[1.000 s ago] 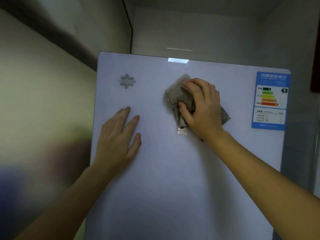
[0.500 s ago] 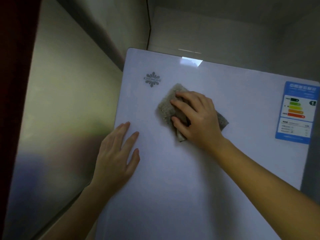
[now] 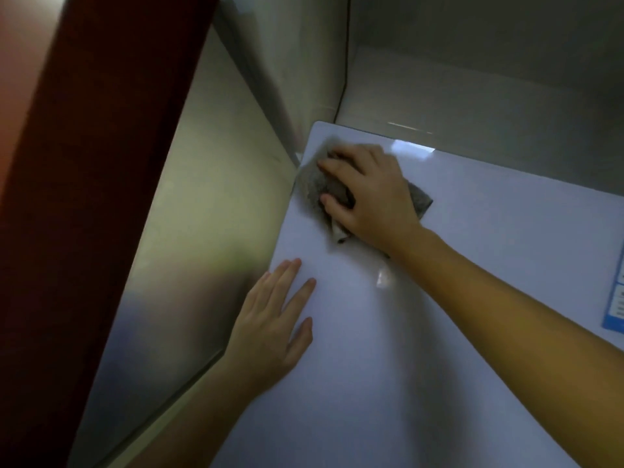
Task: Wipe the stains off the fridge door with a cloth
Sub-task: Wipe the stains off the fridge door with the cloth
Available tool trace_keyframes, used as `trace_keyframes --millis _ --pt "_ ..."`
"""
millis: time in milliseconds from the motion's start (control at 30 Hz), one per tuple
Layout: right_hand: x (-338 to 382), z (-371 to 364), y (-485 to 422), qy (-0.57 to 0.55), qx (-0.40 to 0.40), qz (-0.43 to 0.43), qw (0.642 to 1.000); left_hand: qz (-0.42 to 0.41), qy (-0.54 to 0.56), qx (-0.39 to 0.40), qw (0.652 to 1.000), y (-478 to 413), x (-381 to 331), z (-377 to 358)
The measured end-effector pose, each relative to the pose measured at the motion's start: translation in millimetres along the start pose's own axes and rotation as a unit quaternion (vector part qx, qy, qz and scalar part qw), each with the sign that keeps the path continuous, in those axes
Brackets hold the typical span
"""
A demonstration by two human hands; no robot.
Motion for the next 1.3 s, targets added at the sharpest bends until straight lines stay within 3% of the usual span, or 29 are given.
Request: trace_keyframes --millis 133,233,333,467,567,667,767,833,900,1000,1067,1133,1233,1300 --pt "21 10 55 -0.022 0.034 0.118 0.992 -0.004 0.005 -0.011 1.0 1 0 0" --pt "4 32 78 -0.004 0.02 0.15 0.988 0.001 0.005 -0.012 1.0 1 -1 -1" --pt "-38 54 70 0.039 -0.022 0.075 0.996 0.013 0.005 -0.019 1.0 0 -3 -2" --pt "-79 68 45 0.056 -0.099 -0.129 0.985 0.01 0.005 -0.018 1.0 0 -3 -2" --pt "-64 57 44 0.054 -0.107 -0.17 0.978 0.006 0.0 -0.013 1.0 0 -1 -2" --pt "-19 38 65 0.015 -0.04 -0.019 0.999 0.002 -0.006 -0.015 1.0 -1 -1 -2" --pt "20 32 105 -0.04 0.053 0.183 0.981 0.0 -0.012 -0.014 1.0 -1 -2 0" --pt "14 41 119 -0.044 0.075 0.223 0.971 -0.002 -0.015 -0.011 1.0 -1 -3 0" --pt "-16 57 115 -0.016 0.044 0.18 0.983 0.002 -0.016 -0.005 1.0 -1 -2 -1" --pt "-80 91 95 0.048 -0.031 0.018 0.998 0.016 -0.018 -0.008 1.0 0 -5 -1" --pt "-113 110 91 0.062 -0.065 -0.087 0.992 0.035 -0.02 -0.016 0.999 -2 -10 0" --pt "-125 120 98 0.061 -0.079 -0.14 0.985 0.057 -0.025 -0.019 0.998 -4 -17 0" --pt "-104 114 124 0.047 -0.042 -0.097 0.993 0.07 -0.039 -0.029 0.996 -5 -28 0" --pt "-73 107 153 0.014 0.005 0.033 0.999 0.062 -0.042 -0.027 0.997 -5 -40 -2"
Point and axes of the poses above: each hand's wrist, its own y-axis away from the middle knuckle, its own z-axis out of the back of the hand, x = y × z, the point moved 5 cm from there along -y, towards the middle knuckle, and after that the axes turned 9 degrees about -x, right-handed, at the moved point
